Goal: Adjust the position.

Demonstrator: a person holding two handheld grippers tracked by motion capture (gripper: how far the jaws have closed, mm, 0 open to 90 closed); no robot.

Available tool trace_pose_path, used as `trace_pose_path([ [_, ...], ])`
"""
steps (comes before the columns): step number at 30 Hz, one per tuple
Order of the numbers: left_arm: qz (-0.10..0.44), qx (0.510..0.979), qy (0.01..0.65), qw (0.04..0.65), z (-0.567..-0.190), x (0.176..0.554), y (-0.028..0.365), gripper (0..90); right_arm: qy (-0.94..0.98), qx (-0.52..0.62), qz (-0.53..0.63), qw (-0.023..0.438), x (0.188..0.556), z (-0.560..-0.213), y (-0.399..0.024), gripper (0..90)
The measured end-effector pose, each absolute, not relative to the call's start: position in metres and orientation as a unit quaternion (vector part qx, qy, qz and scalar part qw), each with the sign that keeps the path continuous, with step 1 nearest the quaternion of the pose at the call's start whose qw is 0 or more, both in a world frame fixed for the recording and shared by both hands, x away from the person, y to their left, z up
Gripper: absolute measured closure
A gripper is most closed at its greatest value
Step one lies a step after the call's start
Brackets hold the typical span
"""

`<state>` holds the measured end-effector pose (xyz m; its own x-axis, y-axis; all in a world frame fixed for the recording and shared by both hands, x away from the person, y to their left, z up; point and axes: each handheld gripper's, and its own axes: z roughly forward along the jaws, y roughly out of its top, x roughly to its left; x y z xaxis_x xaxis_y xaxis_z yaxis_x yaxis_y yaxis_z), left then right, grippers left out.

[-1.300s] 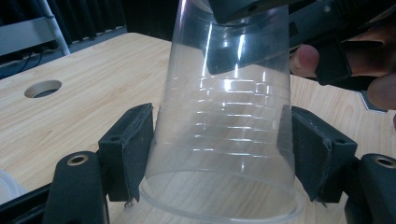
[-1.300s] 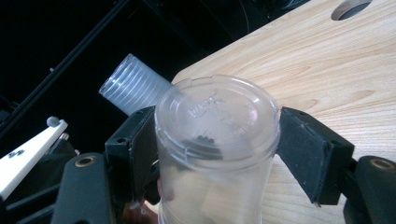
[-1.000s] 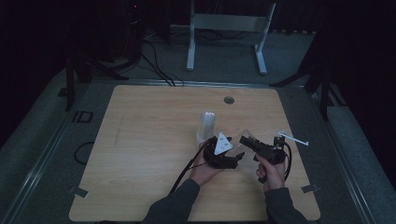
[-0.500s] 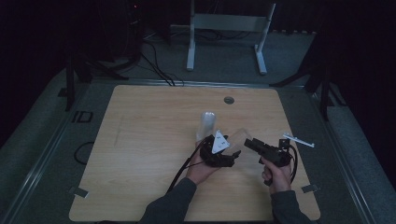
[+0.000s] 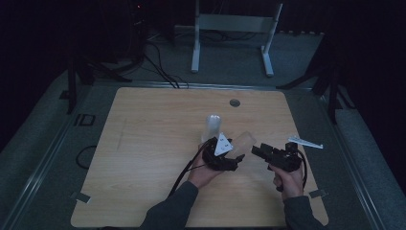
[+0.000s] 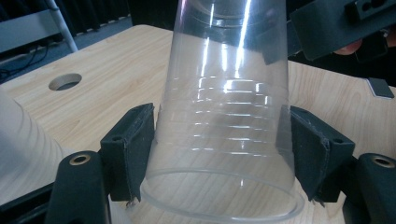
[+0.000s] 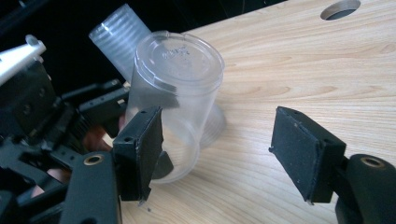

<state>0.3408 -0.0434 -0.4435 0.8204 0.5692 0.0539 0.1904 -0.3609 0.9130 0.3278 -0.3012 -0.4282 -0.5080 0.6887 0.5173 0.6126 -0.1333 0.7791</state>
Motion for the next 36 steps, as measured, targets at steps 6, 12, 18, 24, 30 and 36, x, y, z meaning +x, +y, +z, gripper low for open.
trace_pose_path([
  [6, 0.178, 0.808, 0.231, 0.511, -0.443, 0.340, -0.042, 29.1, 0.685, 0.484, 0.542, 0.049, 0.328, -0.425, -0.300, 33.4],
  [12, 0.177, 0.813, 0.226, 0.507, -0.442, 0.341, -0.040, 29.2, 0.696, 0.482, 0.528, 0.061, 0.328, -0.424, -0.302, 33.5],
  [18, 0.172, 0.819, 0.215, 0.502, -0.438, 0.341, -0.036, 29.7, 0.716, 0.474, 0.505, 0.081, 0.326, -0.420, -0.300, 34.6],
  [24, 0.161, 0.824, 0.206, 0.503, -0.436, 0.342, -0.032, 29.8, 0.734, 0.466, 0.485, 0.099, 0.326, -0.415, -0.296, 34.7],
  [30, 0.157, 0.829, 0.199, 0.498, -0.431, 0.345, -0.026, 29.8, 0.745, 0.458, 0.472, 0.111, 0.329, -0.408, -0.296, 34.7],
  [36, 0.154, 0.835, 0.186, 0.495, -0.428, 0.346, -0.022, 30.0, 0.766, 0.442, 0.452, 0.118, 0.330, -0.402, -0.294, 34.7],
])
